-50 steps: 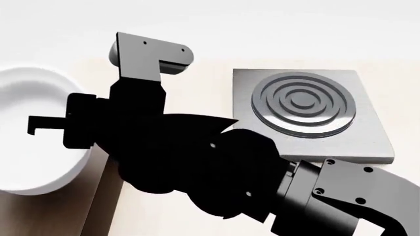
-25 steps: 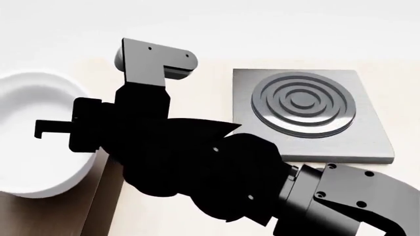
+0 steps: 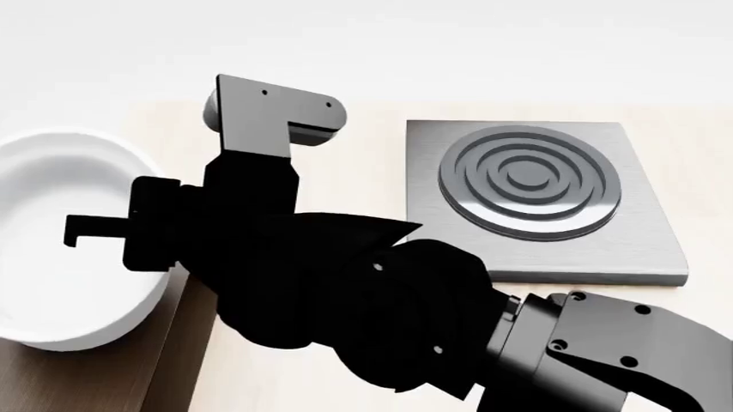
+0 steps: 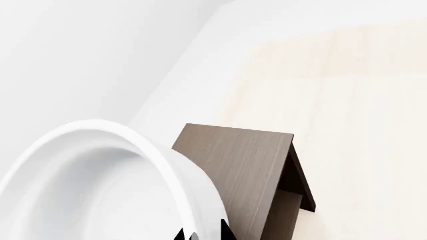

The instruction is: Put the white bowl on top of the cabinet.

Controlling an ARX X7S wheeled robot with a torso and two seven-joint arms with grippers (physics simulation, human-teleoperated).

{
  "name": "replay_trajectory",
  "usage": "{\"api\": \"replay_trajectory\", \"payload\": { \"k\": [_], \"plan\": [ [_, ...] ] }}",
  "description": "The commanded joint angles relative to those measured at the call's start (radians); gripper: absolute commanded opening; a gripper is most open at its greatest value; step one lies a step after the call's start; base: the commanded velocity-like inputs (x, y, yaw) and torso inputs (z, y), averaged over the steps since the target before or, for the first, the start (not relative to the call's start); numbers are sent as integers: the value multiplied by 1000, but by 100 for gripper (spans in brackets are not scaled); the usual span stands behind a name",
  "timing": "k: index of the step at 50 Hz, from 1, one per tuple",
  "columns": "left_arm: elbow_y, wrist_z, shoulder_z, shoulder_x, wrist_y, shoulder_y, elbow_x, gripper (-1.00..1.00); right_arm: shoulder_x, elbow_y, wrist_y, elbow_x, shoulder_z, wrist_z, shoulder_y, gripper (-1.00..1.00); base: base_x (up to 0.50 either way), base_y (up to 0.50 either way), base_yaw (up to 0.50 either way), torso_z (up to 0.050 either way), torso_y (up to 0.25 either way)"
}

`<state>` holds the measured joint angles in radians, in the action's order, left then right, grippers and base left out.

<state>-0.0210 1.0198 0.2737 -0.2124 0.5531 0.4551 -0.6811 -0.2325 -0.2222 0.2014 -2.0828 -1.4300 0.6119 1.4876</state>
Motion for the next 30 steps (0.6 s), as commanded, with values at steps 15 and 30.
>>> {"api": "replay_trajectory", "payload": {
  "k": [15,30],
  "plan": [
    [-1,2,-1,-1,-1,-1,1,100,7,-24,0,30,35,-26,-2,100,0,0,0,0,1],
    [2,-1,-1,-1,1,-2,-1,100,8,-23,1,34,38,-26,2,100,0,0,0,0,0]
  ]
}}
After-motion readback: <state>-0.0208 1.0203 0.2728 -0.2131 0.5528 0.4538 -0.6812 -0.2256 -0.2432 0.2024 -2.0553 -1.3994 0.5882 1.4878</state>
